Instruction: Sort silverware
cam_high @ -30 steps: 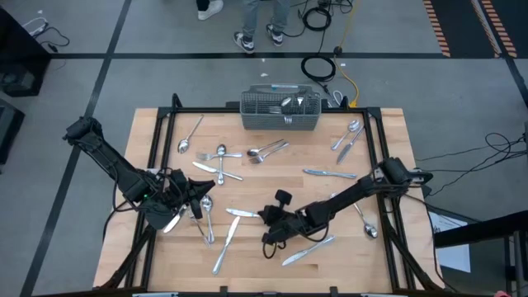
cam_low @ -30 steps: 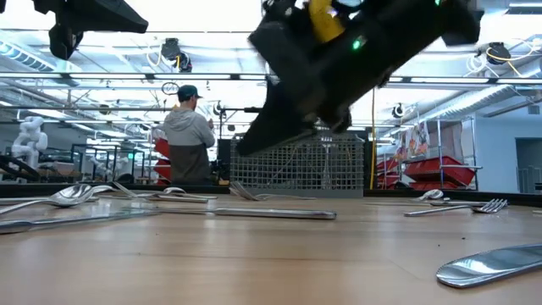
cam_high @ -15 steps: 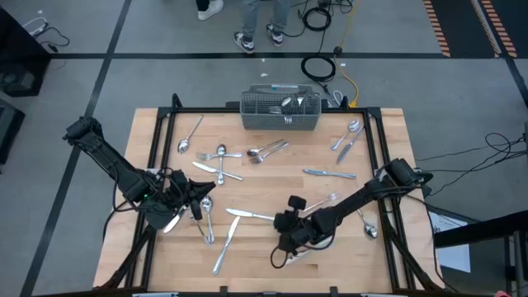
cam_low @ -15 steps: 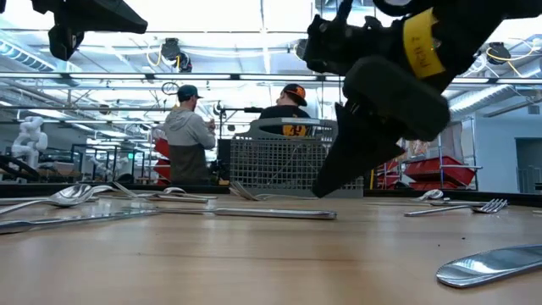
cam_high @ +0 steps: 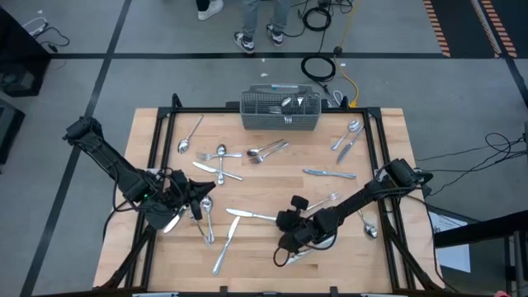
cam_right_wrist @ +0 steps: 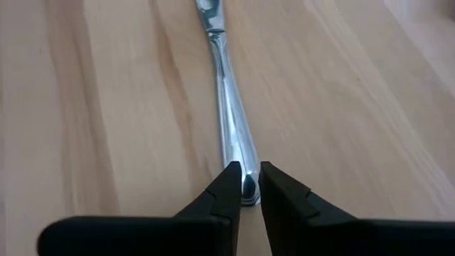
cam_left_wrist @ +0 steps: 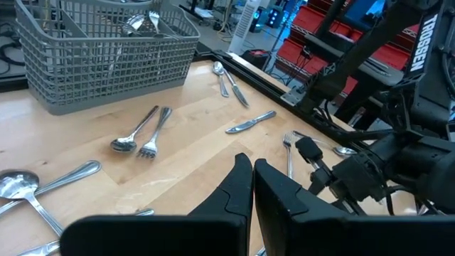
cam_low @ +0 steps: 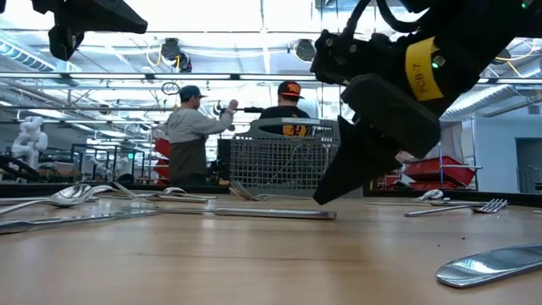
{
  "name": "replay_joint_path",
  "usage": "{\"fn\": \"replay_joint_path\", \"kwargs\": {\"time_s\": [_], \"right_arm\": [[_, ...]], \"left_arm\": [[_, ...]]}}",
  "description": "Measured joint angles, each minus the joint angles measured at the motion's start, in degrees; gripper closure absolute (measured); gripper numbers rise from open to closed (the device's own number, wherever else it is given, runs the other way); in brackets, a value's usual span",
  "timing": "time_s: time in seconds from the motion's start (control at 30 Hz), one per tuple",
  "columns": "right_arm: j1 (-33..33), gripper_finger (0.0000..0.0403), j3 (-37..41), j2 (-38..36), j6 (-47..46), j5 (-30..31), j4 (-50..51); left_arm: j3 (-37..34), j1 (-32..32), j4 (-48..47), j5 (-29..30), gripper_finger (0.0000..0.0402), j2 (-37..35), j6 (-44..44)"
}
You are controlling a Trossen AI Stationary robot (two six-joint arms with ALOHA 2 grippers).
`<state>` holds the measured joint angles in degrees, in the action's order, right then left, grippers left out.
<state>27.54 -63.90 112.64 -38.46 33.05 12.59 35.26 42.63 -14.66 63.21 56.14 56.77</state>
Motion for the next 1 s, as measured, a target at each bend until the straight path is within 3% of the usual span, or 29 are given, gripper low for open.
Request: {"fn": "replay_joint_path", "kwargs": {"time_s": [0.3, 0.53, 1.0], "right_arm": [[-0.06, 0.0364, 2.36, -0.03, -1.48, 0.06, -1.24], [0.84, 0.0365, 4.55, -0.2, -4.68, 0.66, -2.66], [0.82, 0.0365, 4.76, -0.17, -5.74, 0.55, -3.03]], "left_arm": [[-0.01, -1.89, 0.93, -0.22, 0.0379, 0.88, 0.47], [-0.02, -2.93, 1.01, -4.17, 0.0379, 4.88, 8.58], [-0.02, -10.19, 1.12, -31.23, 0.037, 22.23, 19.01]]}}
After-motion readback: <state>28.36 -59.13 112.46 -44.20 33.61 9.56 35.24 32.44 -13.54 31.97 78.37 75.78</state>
